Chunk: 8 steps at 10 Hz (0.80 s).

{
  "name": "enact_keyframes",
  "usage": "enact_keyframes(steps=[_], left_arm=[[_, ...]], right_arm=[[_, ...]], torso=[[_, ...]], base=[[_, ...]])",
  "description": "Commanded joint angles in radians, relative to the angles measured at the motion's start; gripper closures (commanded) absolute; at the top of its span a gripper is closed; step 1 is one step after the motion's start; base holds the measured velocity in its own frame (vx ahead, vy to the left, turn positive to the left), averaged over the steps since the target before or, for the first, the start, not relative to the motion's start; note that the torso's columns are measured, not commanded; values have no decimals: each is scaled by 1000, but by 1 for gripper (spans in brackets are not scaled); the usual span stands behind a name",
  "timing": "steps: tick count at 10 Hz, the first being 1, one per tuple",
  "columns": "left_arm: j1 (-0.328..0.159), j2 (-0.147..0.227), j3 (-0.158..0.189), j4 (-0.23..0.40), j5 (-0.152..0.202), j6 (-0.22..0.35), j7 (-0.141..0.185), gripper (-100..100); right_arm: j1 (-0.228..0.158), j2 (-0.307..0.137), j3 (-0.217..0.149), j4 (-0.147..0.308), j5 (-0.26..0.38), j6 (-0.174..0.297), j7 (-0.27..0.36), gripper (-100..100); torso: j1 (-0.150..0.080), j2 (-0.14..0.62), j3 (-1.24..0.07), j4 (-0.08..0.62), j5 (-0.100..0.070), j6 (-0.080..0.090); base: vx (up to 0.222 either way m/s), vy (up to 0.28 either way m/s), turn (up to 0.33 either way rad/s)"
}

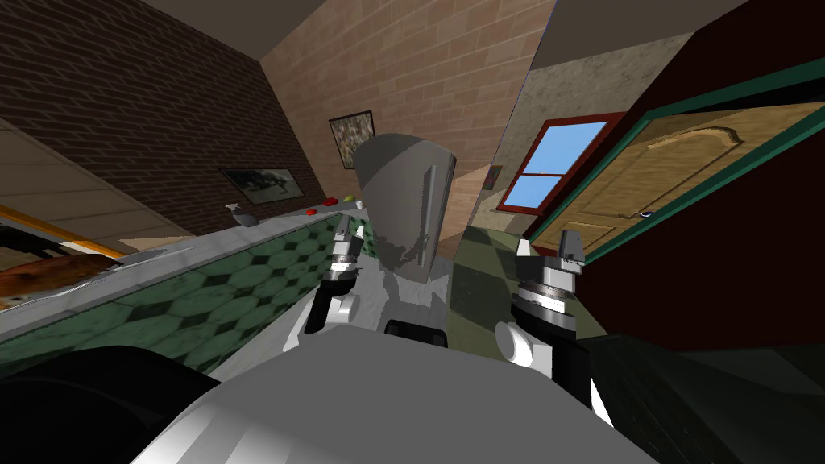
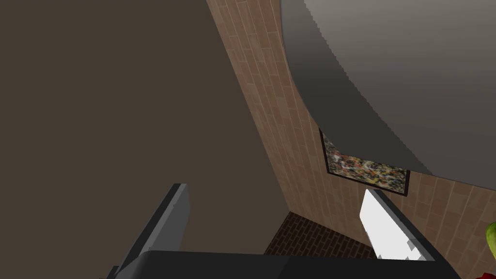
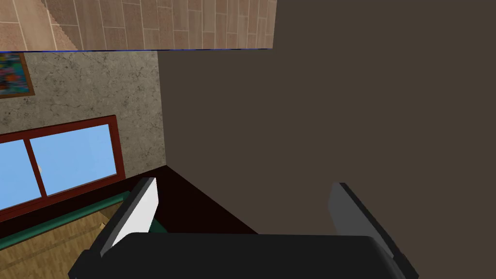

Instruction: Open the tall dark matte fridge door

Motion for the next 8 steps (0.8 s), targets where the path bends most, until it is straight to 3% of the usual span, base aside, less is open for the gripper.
enact_keyframes(steps=[1, 8], left_arm=[[0, 0, 0, 0, 0, 0, 0, 0], [0, 0, 0, 0, 0, 0, 0, 0]], right_arm=[[0, 0, 0, 0, 0, 0, 0, 0], [0, 0, 0, 0, 0, 0, 0, 0]], torso=[[0, 40, -82, 41, 0, 0], [0, 544, -1087, 544, 0, 0]], base=[[0, 0, 0], [0, 0, 0]])
